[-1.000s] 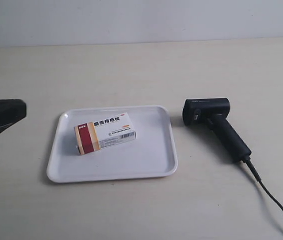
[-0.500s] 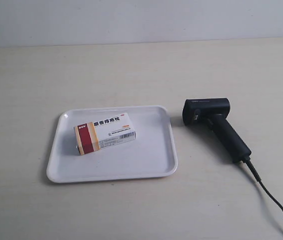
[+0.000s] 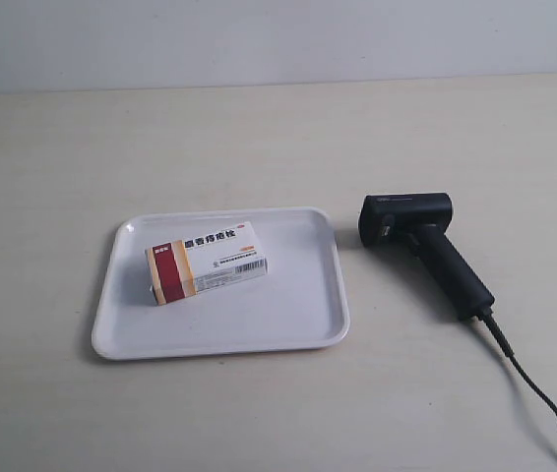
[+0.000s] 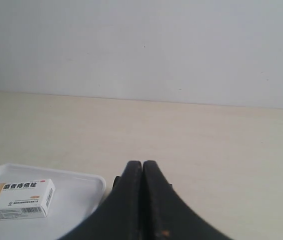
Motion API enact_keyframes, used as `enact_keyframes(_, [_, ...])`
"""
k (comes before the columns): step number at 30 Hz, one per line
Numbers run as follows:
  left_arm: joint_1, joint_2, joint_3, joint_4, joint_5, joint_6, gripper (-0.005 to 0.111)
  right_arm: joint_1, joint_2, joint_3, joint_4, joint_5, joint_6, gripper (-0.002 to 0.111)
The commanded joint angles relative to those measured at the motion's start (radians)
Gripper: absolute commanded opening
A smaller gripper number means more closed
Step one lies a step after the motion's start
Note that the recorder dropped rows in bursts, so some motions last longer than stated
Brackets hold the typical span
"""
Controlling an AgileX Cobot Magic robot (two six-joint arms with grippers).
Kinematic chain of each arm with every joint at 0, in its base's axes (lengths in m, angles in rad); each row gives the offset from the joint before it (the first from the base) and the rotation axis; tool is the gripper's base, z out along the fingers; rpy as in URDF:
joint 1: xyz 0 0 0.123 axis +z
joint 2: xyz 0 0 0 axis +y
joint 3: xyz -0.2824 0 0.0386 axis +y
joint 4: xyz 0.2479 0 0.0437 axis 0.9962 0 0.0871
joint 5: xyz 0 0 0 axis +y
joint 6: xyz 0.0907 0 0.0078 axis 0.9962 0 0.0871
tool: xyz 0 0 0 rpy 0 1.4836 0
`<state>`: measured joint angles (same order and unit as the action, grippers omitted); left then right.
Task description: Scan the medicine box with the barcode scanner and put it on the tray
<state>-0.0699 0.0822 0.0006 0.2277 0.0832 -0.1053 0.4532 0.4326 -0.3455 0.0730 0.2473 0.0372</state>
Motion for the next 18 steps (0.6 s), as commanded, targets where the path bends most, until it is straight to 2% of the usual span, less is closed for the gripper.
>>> enact_keyframes(1, [0.002, -0.082, -0.001, -0.064, 0.068, 0.044, 0.003, 0.000, -0.006, 0.003, 0.002, -0.002, 0.000, 0.000])
enact_keyframes(18, [0.002, -0.082, -0.001, -0.067, 0.083, 0.049, 0.003, 0.000, -0.006, 0.003, 0.002, -0.002, 0.000, 0.000])
